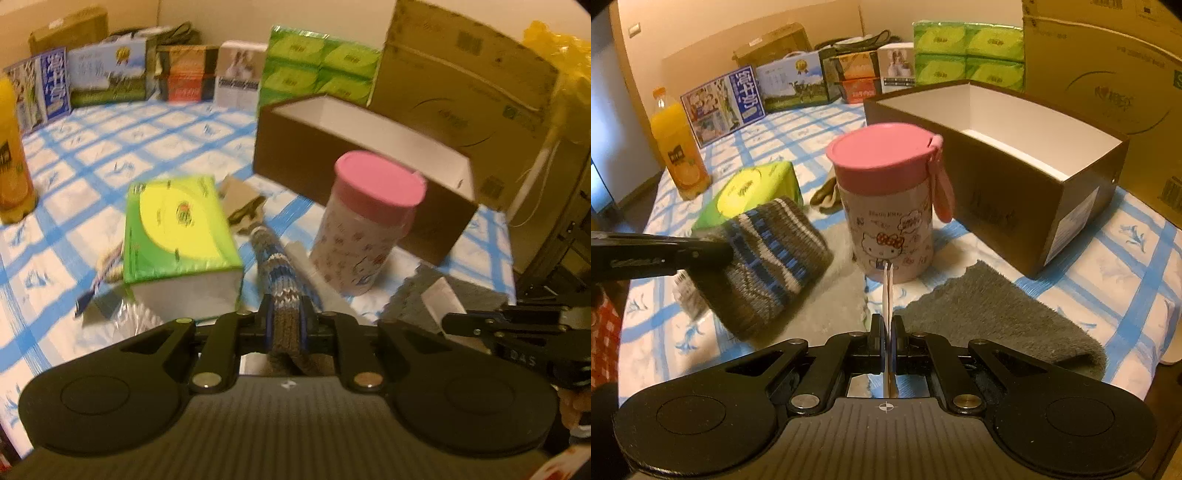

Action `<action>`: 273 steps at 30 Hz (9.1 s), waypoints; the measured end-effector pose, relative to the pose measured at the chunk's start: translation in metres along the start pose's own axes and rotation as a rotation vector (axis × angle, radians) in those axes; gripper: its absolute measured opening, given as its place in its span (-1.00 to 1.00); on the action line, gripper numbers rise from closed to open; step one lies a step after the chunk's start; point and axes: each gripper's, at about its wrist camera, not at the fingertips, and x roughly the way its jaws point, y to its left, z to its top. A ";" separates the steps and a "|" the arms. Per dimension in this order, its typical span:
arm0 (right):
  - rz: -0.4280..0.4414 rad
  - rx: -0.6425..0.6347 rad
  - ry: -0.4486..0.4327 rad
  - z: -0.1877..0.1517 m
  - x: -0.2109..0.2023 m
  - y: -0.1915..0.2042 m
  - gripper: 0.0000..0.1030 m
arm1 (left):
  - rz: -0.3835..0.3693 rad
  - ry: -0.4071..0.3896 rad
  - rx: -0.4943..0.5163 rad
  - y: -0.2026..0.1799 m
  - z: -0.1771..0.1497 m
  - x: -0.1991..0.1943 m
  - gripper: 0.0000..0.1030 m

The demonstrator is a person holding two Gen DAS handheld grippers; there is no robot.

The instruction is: Organize soft objects

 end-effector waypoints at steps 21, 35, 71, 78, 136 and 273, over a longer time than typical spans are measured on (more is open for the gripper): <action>-0.013 0.048 -0.176 0.083 -0.038 -0.023 -0.94 | -0.037 -0.201 0.147 -0.003 0.098 -0.013 -0.78; -0.039 0.083 -0.226 0.154 0.000 -0.067 -0.94 | -0.118 -0.240 0.224 -0.030 0.181 0.045 -0.78; -0.068 0.160 -0.113 0.207 0.122 -0.167 -0.94 | -0.061 -0.038 0.326 -0.053 0.246 0.246 -0.34; -0.059 0.194 -0.172 0.219 0.125 -0.165 -0.63 | -0.063 -0.040 0.306 -0.044 0.245 0.241 -0.30; 0.166 0.119 -0.066 0.014 -0.074 0.049 0.39 | 0.250 -0.098 -0.210 0.075 -0.006 -0.167 0.00; -0.060 0.227 -0.156 0.061 -0.065 -0.058 -0.65 | 0.035 -0.114 0.211 -0.031 0.088 -0.017 -0.99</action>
